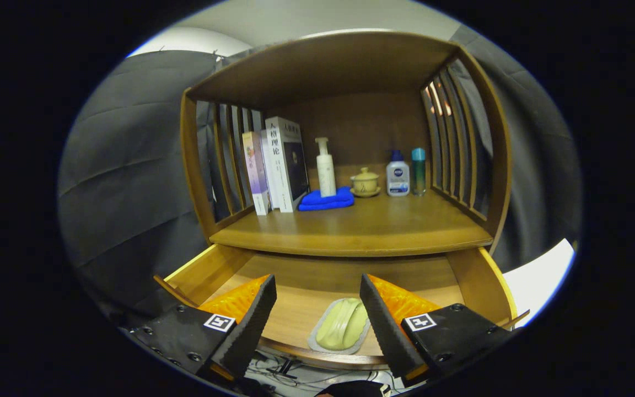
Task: Pull open the drawer, take out the items inside it, and place them on the countertop above the cabinet.
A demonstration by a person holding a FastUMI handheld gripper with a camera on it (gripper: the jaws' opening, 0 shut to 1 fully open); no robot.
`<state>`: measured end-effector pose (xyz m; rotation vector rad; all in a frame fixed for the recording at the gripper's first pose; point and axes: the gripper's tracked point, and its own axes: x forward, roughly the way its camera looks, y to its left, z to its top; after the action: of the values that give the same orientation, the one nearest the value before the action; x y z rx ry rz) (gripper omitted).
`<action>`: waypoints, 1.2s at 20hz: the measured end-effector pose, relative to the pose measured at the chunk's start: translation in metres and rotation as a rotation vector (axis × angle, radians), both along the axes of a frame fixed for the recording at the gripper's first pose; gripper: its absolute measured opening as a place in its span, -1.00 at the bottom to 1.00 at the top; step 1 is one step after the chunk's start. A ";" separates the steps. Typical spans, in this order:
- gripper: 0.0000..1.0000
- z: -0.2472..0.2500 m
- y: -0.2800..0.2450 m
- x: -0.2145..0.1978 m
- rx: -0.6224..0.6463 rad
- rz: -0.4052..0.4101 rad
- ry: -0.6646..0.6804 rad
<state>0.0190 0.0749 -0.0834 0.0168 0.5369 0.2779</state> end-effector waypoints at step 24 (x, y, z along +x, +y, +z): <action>0.41 -0.111 -0.021 0.020 -0.076 -0.027 0.601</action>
<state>0.0395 0.0535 -0.1943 0.0346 1.1431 0.2233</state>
